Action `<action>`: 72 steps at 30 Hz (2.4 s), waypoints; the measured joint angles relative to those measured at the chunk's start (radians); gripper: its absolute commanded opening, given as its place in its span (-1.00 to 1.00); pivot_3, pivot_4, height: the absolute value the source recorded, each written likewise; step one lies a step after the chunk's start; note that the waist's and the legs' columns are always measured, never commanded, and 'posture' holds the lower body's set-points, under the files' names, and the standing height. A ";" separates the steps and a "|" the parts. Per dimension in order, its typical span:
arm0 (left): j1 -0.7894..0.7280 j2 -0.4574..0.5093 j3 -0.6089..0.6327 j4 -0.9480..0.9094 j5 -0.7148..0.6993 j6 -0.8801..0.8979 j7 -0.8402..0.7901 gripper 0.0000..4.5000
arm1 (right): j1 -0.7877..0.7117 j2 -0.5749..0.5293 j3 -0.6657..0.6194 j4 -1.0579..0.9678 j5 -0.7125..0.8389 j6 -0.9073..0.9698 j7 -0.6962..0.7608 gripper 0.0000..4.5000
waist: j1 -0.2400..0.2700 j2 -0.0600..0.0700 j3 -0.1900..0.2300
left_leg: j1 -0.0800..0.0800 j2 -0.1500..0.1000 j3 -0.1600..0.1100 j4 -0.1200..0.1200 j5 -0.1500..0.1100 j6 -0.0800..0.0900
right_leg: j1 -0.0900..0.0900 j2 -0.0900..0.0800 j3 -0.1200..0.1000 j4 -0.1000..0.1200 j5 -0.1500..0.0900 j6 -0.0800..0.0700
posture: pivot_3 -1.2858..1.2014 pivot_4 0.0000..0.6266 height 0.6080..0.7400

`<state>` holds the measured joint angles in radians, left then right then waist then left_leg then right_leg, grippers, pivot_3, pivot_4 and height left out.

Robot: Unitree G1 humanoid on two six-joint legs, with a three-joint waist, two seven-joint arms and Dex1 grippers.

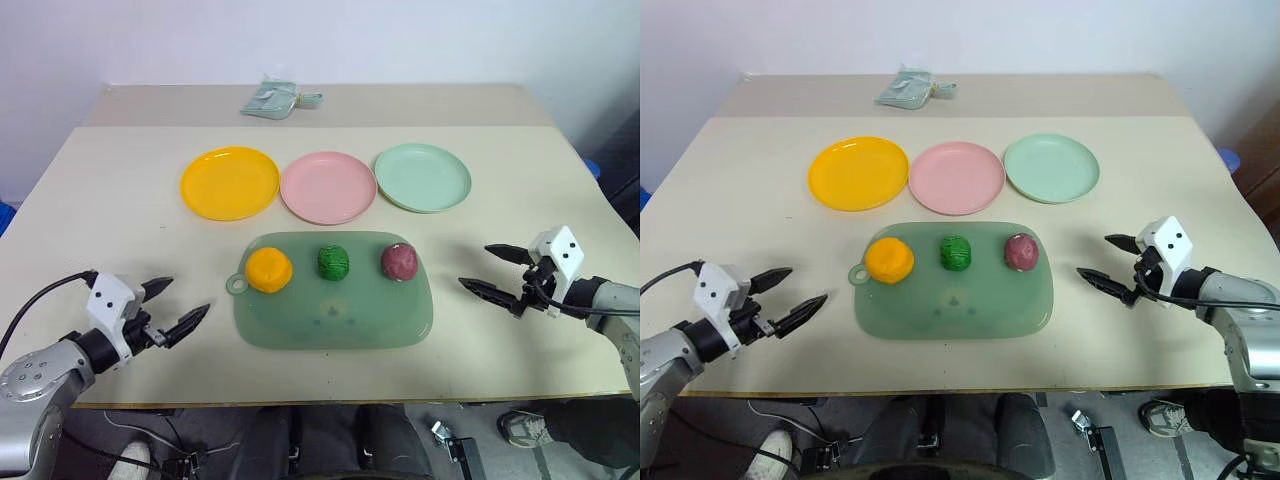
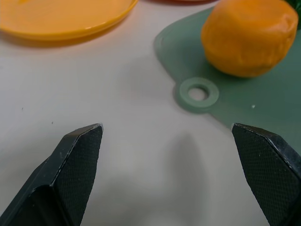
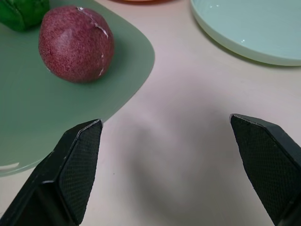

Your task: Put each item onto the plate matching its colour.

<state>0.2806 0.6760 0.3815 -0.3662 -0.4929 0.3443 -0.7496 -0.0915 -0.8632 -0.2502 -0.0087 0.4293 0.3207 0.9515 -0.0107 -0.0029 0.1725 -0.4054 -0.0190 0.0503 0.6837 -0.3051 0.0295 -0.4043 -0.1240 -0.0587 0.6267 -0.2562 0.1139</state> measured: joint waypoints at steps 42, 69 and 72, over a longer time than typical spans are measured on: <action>-0.591 -0.092 -0.430 0.392 0.129 -0.012 -0.216 0.00 | 0.327 0.128 -0.123 -0.527 0.127 0.182 -0.171 1.00 | 0.024 0.000 -0.001 | 0.000 -0.001 0.001 0.003 0.000 0.001 | 0.001 0.006 -0.001 0.002 0.000 0.001 | 0.03 -0.52 1.00; -0.912 -0.297 -0.476 0.679 0.226 -0.050 -0.097 0.98 | 0.230 0.130 -0.059 -0.491 0.124 0.200 -0.192 1.00 | 0.025 0.000 0.000 | -0.002 -0.001 0.000 0.007 0.000 0.002 | 0.002 0.008 -0.002 0.004 0.000 0.002 | 0.03 -0.52 1.00; -0.929 -0.309 -0.492 0.732 0.253 -0.072 -0.107 0.87 | 0.255 0.130 -0.076 -0.529 0.145 0.215 -0.192 1.00 | 0.025 -0.001 0.000 | -0.002 -0.001 0.000 0.008 0.000 0.002 | 0.002 0.008 -0.002 0.004 0.000 0.002 | 0.03 -0.52 1.00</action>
<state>-0.6483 0.3667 -0.1108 0.3654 -0.2404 0.2719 -0.8567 0.1632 -0.7335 -0.3267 -0.5379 0.5738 0.5356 0.7598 0.0144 -0.0035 0.1721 -0.4071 -0.0201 0.0503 0.6914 -0.3052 0.0318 -0.4027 -0.1164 -0.0605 0.6304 -0.2560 0.1155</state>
